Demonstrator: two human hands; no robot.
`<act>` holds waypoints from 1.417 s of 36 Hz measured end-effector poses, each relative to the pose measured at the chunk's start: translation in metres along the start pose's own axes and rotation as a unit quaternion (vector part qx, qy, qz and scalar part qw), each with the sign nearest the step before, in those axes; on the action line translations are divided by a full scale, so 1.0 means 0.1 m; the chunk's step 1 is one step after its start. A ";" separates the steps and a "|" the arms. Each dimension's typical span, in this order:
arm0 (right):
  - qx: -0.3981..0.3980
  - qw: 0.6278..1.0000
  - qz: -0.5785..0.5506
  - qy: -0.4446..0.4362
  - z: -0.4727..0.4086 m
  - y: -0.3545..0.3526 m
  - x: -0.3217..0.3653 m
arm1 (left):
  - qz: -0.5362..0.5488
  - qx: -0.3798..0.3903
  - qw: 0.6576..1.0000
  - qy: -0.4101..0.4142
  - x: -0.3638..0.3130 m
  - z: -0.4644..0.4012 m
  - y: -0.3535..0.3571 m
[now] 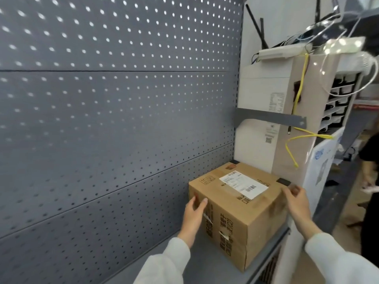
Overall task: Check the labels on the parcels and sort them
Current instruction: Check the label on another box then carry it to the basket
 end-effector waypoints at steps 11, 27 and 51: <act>-0.006 1.000 0.005 -0.004 -0.25 0.04 -0.09 | 0.068 0.014 0.998 -0.010 0.01 0.03 0.22; 0.016 0.999 0.039 -0.020 0.06 -0.25 -0.08 | 0.087 0.005 0.996 -0.017 -0.21 0.60 0.46; 0.054 0.997 0.028 -0.057 1.53 -0.59 0.22 | 0.067 -0.048 0.997 -0.004 -0.60 1.86 -0.15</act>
Point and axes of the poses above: each hand's wrist, its own z-axis away from the middle knuckle, its own y-axis out of the palm, x = y × z, the point moved 8 cm from there along -z, towards the middle knuckle, and after that the axes turned 10 degrees about y, right-handed, at the moved point
